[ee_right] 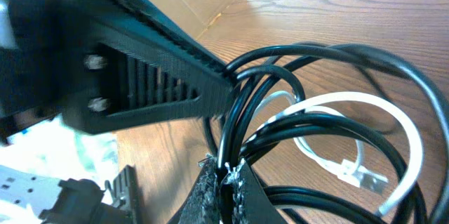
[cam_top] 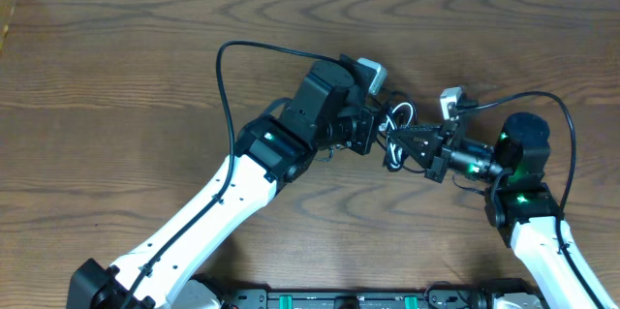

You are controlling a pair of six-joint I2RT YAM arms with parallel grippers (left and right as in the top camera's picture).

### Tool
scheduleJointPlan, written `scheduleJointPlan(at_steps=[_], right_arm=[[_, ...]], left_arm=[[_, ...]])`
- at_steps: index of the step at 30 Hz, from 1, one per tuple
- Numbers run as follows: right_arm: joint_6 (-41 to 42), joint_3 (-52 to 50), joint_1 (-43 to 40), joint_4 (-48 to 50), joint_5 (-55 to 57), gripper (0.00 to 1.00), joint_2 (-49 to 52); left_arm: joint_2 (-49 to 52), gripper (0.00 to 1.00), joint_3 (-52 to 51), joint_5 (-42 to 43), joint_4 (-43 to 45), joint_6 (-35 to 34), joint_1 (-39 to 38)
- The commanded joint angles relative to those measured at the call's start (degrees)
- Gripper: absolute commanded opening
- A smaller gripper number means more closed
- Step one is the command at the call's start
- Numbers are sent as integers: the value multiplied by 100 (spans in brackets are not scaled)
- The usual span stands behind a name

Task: Untangle cables

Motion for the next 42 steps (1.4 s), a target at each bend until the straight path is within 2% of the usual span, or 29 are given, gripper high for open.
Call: scheduleJointPlan(at_steps=[1,10,18,30,34,39,41,42], right_arm=[[-55,81,-269,22,-586,1,-11],[-46,81,-857,-232,-1010,1,-11],[387,81,-1357,-308,-920,1,-11],[129,81,-2463,-2514,627,1,-11],[-372,79,-2660,-2761,516,1,-11],[-1357,79,-2658,-2752,-380,1,-11],[-1821,76,-2597,-2758,-787,7,-11],[-2070,74,-2483,-2756,-968,20,-11]], left_arm=[[-116,7,127,-739,-179,-15,254],[-116,8,127,-981,-835,-31,920],[-118,7,127,-979,-1379,160,1231],[-116,8,127,-973,-1484,160,1239],[-116,8,127,-885,-1478,160,1239],[-116,7,127,-522,-1377,162,1239],[-116,8,127,-184,-1224,160,1235],[-116,8,127,232,-1014,144,1235]])
